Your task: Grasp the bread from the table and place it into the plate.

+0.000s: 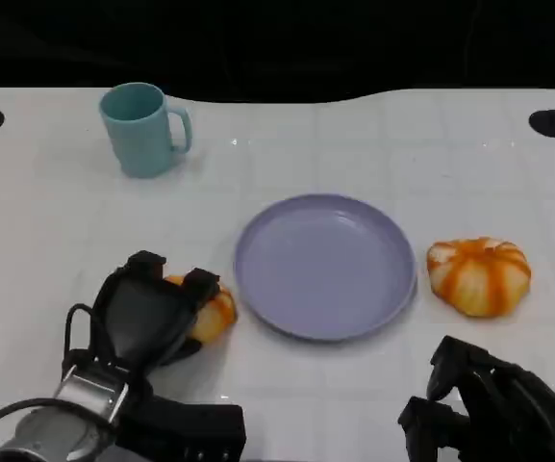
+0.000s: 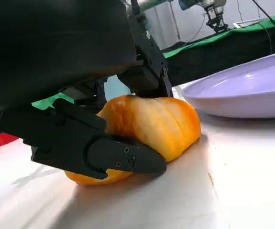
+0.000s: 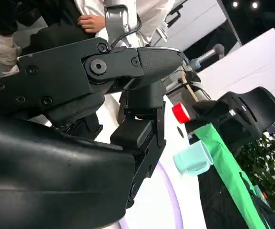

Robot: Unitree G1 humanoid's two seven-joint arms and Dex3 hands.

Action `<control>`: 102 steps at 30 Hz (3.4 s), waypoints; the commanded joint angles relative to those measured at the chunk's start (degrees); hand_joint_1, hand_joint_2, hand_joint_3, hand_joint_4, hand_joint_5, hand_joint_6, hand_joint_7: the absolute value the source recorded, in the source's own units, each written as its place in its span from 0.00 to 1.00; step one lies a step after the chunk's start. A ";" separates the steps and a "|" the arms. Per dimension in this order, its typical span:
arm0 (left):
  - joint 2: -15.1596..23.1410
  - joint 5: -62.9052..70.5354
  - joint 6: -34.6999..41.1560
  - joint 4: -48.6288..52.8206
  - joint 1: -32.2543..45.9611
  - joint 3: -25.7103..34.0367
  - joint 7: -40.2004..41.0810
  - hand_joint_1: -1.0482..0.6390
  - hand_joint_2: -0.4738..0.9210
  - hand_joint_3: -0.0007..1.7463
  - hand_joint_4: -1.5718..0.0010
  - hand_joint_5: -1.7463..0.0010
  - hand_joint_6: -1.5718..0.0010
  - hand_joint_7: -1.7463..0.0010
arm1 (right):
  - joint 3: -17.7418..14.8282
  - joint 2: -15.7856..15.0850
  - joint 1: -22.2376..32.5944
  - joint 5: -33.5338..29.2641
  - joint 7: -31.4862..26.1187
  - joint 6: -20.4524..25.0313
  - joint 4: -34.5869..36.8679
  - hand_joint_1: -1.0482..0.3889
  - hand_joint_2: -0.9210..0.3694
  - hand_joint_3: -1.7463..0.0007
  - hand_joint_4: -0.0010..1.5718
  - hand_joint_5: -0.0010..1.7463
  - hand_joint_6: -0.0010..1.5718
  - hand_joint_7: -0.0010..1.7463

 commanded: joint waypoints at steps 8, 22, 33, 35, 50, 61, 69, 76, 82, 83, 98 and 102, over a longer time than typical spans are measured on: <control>4.85 -2.81 1.75 -7.84 6.58 3.13 -2.65 0.47 1.00 0.14 0.48 0.00 0.59 0.05 | -0.64 -0.73 -0.15 0.39 0.81 -0.91 0.33 0.23 0.00 0.87 0.55 0.93 0.48 0.75; 2.56 -12.60 -2.85 -19.02 10.31 12.94 -0.78 0.56 0.70 0.54 0.44 0.00 0.55 0.01 | -0.56 -0.69 -0.12 0.29 0.70 -1.05 0.27 0.23 0.00 0.86 0.55 0.92 0.49 0.75; -0.72 -12.54 -4.85 -21.10 7.26 14.95 1.66 0.57 0.61 0.71 0.41 0.00 0.54 0.00 | -0.53 -0.79 0.17 0.18 0.67 -1.06 0.19 0.23 0.00 0.87 0.55 0.92 0.49 0.74; -1.44 -12.69 -5.93 -20.91 6.54 15.10 2.33 0.57 0.60 0.72 0.41 0.00 0.53 0.00 | -0.49 -0.86 0.25 0.15 0.34 -0.63 -0.10 0.23 0.00 0.87 0.55 0.92 0.49 0.74; -5.83 -12.41 -13.89 -9.40 -4.53 11.34 -0.08 0.58 0.54 0.72 0.41 0.00 0.53 0.00 | -0.15 -1.00 0.68 -0.09 0.27 -0.16 -0.51 0.23 0.00 0.87 0.56 0.92 0.49 0.76; -11.02 -11.27 -15.03 3.90 -12.60 7.29 0.08 0.55 0.61 0.62 0.41 0.00 0.49 0.08 | 0.19 -1.16 1.21 -0.16 -0.09 0.27 -1.30 0.22 0.00 0.88 0.56 0.91 0.50 0.75; -13.09 -12.68 -14.93 10.27 -16.70 5.31 -6.12 0.52 0.78 0.43 0.46 0.00 0.53 0.08 | 0.27 -1.13 1.36 -0.24 0.00 -0.01 -1.41 0.22 0.00 0.88 0.57 0.90 0.50 0.75; -12.13 -13.19 -11.71 8.11 -18.25 3.96 -20.29 0.44 0.99 0.10 0.56 0.55 0.52 0.90 | 0.45 -1.14 1.38 -0.36 -0.06 0.03 -1.54 0.22 0.00 0.88 0.57 0.90 0.50 0.75; -11.07 -13.30 -6.56 2.13 -16.73 3.48 -30.13 0.16 1.00 0.15 0.71 0.85 0.76 1.00 | 0.46 -1.12 1.47 -0.58 -0.03 -0.24 -1.70 0.22 0.00 0.87 0.57 0.91 0.50 0.75; -10.87 -13.14 -5.55 1.16 -16.55 3.26 -31.84 0.15 1.00 0.15 0.72 0.87 0.78 1.00 | 0.38 -1.09 1.50 -0.31 -0.14 0.19 -1.82 0.22 0.00 0.87 0.57 0.91 0.50 0.75; -5.19 -15.55 -1.82 -14.01 -12.09 4.65 -43.32 0.00 1.00 0.29 0.86 0.98 0.94 0.99 | 0.27 -1.00 1.35 -0.30 -0.37 0.52 -1.89 0.22 0.00 0.88 0.56 0.91 0.50 0.75; -4.23 -18.78 -4.10 -17.68 -9.16 7.54 -42.05 0.04 1.00 0.24 0.79 0.95 0.89 0.97 | 0.21 -0.95 1.41 -0.18 -0.28 0.44 -1.97 0.22 0.00 0.88 0.56 0.91 0.49 0.75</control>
